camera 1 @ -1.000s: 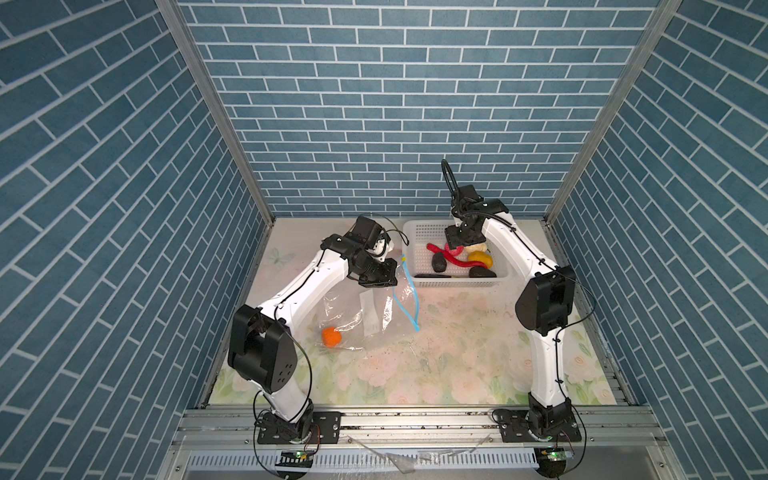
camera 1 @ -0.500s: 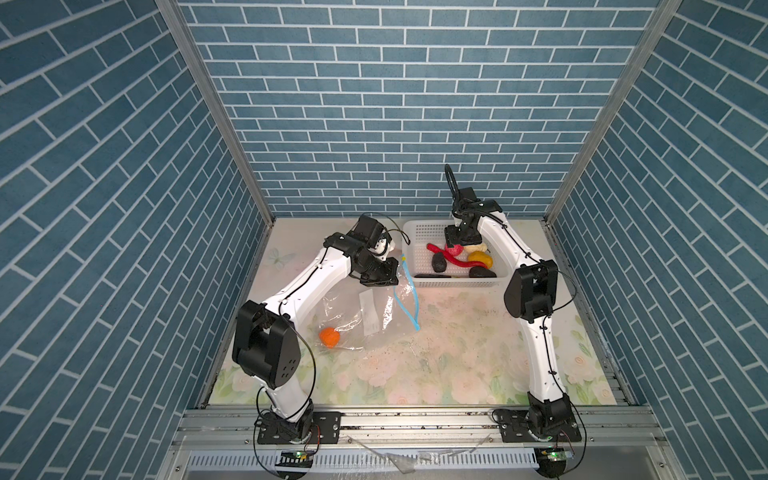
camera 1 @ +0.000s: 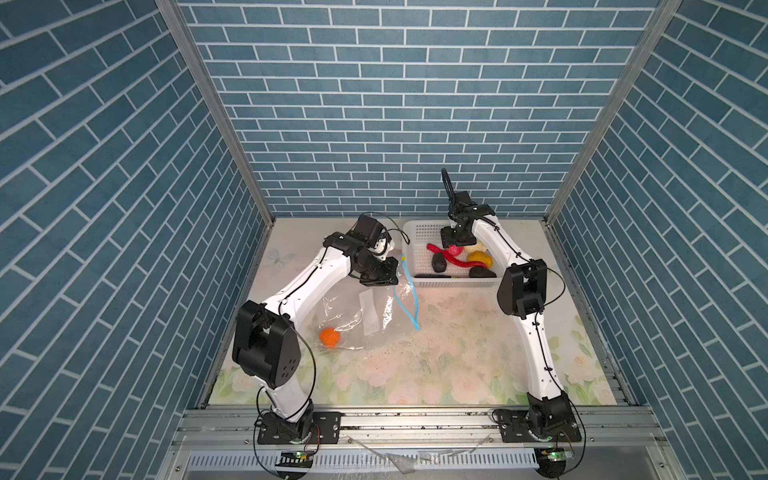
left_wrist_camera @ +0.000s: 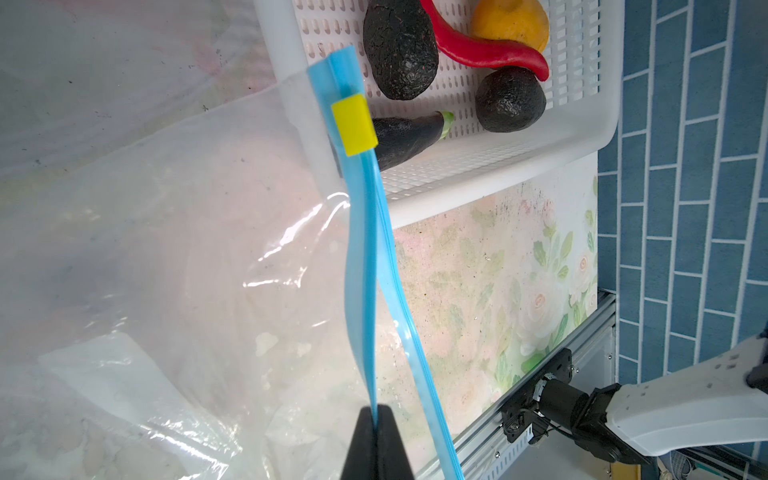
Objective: Place the food in the zip-top bag and seal the zipper
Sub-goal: 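Lower the right gripper and close it on the pink fruit in the basket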
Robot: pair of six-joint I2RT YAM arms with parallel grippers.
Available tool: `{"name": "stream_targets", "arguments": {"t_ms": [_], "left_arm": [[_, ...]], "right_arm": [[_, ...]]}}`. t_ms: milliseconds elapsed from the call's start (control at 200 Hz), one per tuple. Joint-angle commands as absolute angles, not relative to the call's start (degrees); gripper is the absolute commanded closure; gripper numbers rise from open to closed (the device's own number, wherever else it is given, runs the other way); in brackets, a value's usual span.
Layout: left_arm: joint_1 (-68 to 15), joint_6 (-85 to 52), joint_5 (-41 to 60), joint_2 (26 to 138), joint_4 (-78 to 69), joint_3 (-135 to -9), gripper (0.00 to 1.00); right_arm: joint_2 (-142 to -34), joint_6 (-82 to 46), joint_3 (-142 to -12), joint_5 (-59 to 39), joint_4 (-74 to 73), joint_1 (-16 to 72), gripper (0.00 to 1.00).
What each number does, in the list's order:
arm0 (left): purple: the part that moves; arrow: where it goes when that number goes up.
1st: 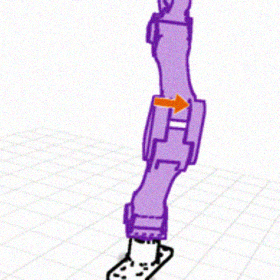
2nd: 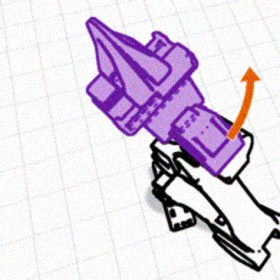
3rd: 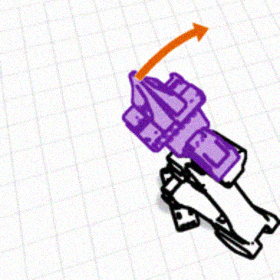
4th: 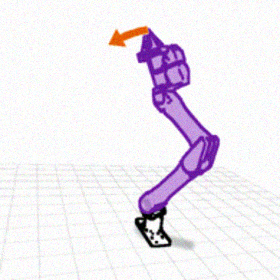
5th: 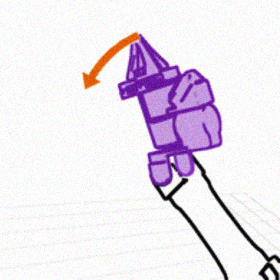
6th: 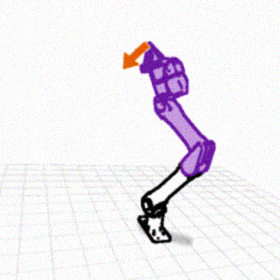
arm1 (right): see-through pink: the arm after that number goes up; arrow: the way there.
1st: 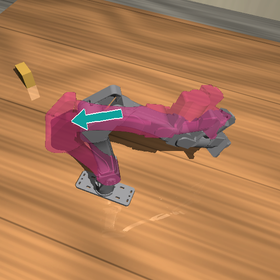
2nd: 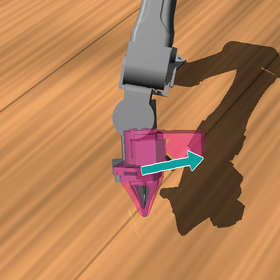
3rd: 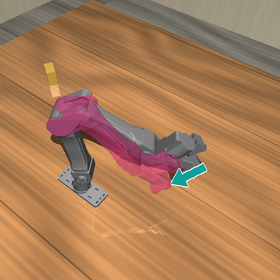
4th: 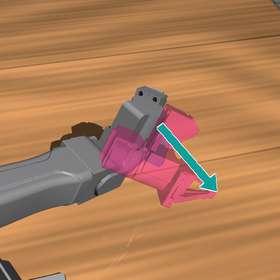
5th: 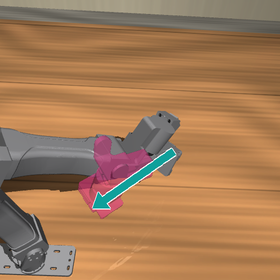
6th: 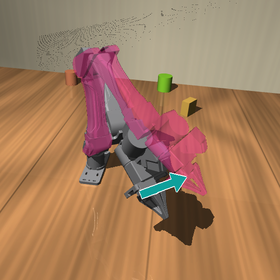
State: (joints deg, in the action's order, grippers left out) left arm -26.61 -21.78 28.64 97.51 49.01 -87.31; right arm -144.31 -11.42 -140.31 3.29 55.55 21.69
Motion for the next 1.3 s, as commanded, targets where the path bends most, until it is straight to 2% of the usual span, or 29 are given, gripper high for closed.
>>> {"name": "stream_targets", "arguments": {"t_ms": [0,465,905,1295], "left_arm": [[-26.25,-20.9,29.62,98.61,49.57,-88.68,1.0],[-26.1,-20.74,29.71,98.7,49.57,-88.51,1.0],[-26.14,-20.73,29.79,98.86,49.31,-88.18,1.0],[-25.84,-21.08,29.36,98.46,48.02,-86.5,1.0]], "right_arm": [[-146.28,-9.84,-143.73,4.12,54.51,21.53,0.25],[-149.84,-11.05,-145.27,4.64,51.72,21.19,0.21],[-149.13,-11.44,-144.95,2.12,51.67,21.0,0.36],[-141.98,-12.69,-140.62,0.18,50.3,20.98,0.4]]}}
